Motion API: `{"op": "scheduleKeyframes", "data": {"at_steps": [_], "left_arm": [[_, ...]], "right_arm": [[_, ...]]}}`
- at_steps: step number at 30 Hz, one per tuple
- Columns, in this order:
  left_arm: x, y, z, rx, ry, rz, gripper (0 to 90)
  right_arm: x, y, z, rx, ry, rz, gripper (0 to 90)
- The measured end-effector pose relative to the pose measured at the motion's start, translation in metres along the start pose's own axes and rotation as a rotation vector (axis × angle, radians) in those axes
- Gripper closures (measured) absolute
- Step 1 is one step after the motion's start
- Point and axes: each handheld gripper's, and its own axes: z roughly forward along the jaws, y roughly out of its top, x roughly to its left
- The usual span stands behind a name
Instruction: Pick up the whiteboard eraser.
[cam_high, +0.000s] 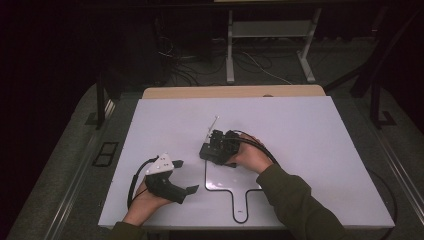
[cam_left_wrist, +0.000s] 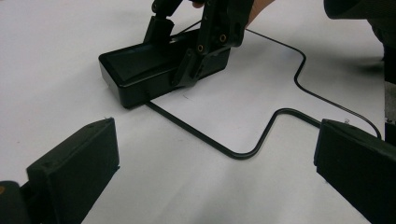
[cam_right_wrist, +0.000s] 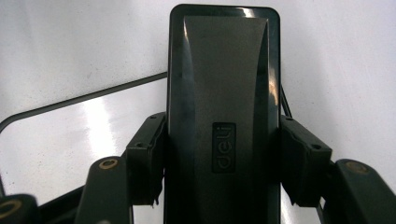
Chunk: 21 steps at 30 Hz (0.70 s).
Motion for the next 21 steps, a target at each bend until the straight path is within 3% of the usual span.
{"op": "scheduleKeyframes", "data": {"at_steps": [10,19,21], "left_arm": [[-0.001,0.0,0.0,0.004,0.001,0.0,0.0],[0.0,0.0,-0.001,0.002,0.001,0.0,0.0],[0.0,0.0,0.0,0.002,0.001,0.002,0.0]], "right_arm": [[0.028,-0.003,-0.005,0.011,0.047,-0.059,38.6],[-0.006,-0.006,-0.002,0.007,-0.009,0.027,38.6],[-0.011,-0.009,-0.003,0.006,-0.001,0.054,38.6]]}}
